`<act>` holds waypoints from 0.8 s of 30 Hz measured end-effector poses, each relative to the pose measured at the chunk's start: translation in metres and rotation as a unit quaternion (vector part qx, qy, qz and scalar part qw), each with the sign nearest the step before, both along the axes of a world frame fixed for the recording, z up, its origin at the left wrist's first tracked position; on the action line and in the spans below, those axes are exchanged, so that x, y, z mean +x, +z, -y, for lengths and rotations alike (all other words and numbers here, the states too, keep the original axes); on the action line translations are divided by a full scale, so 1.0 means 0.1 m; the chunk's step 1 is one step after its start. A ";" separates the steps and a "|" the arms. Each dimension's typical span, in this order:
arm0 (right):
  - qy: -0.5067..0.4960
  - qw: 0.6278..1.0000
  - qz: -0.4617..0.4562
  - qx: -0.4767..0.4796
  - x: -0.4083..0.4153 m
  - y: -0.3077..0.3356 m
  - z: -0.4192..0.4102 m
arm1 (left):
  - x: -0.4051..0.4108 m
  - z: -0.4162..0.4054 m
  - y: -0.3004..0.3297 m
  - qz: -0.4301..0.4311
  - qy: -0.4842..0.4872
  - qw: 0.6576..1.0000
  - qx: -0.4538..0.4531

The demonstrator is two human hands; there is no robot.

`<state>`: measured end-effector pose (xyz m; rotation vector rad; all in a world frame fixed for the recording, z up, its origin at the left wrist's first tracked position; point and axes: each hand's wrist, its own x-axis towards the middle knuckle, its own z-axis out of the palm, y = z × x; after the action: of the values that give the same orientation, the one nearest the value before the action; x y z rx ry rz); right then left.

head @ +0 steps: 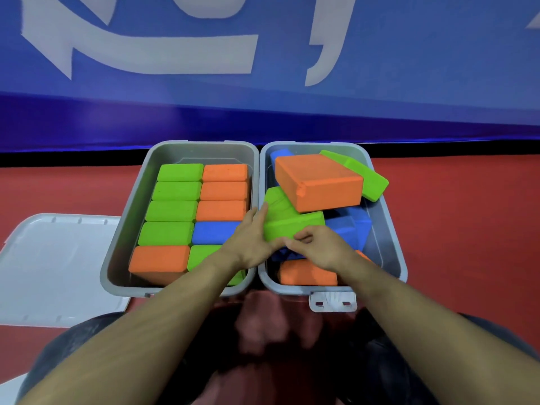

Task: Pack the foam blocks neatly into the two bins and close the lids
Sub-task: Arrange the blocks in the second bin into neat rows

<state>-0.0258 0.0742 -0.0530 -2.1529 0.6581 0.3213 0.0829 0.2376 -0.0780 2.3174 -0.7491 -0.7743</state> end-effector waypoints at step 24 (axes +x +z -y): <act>-0.434 0.853 0.136 0.254 0.58 0.25 0.57 | 0.17 0.76 0.53 -0.333 0.273 0.874 -0.225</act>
<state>0.0323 0.0172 -0.0276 -1.1950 1.1436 -0.2787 0.0999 0.1619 -0.0245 1.5487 0.0517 -0.9203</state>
